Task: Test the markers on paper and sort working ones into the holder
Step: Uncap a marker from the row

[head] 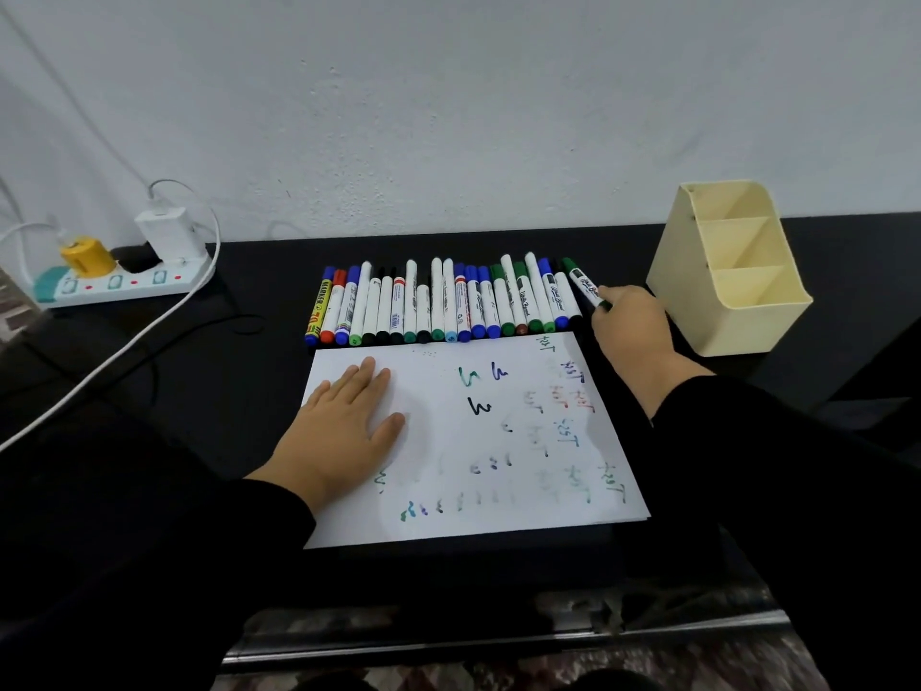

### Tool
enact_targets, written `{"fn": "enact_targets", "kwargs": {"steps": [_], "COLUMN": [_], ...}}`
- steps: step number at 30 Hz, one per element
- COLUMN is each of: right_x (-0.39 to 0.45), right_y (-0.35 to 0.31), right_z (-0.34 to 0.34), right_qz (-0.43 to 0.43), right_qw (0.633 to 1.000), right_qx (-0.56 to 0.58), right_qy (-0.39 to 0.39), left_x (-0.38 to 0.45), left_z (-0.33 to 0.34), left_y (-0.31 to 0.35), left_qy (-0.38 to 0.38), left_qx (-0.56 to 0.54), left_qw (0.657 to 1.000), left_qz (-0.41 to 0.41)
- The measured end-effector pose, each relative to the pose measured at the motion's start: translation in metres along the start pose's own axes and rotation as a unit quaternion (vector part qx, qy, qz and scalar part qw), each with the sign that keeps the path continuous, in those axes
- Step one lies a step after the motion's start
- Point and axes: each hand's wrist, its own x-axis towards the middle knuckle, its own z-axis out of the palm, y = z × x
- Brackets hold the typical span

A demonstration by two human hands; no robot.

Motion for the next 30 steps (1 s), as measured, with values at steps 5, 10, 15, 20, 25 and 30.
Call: {"fn": "enact_targets", "kwargs": {"steps": [5,10,15,20,25,30], "right_x": [-0.008,-0.022,-0.05,-0.065,-0.074,-0.083], "right_y": [-0.009,-0.022,-0.045,-0.071,-0.098,-0.114], "right_z": [-0.013,-0.022,-0.031,-0.035,-0.04,-0.032], "right_qz": [0.055,0.071,0.128,0.164,0.148,0.159], "right_qw": [0.992,0.974,0.922,0.859,0.862,0.807], "right_qx": [0.109,0.214,0.364,0.476,0.461,0.544], "right_qy": [0.027,0.039,-0.024,-0.098,-0.152,-0.165], "left_x": [-0.001,-0.001,0.0,-0.004,-0.011,-0.022], "left_z": [-0.001,-0.004,-0.018,-0.053,-0.078,-0.089], "left_y": [0.001,0.004,0.011,0.025,0.034,0.033], "left_qy": [-0.007,-0.027,-0.075,0.026,0.129,0.119], "left_qx": [0.012,0.027,0.054,-0.101,-0.151,-0.217], "left_qw": [1.0,0.999,0.996,0.994,0.98,0.969], "left_qz": [-0.002,-0.001,-0.009,-0.02,0.03,0.015]}}
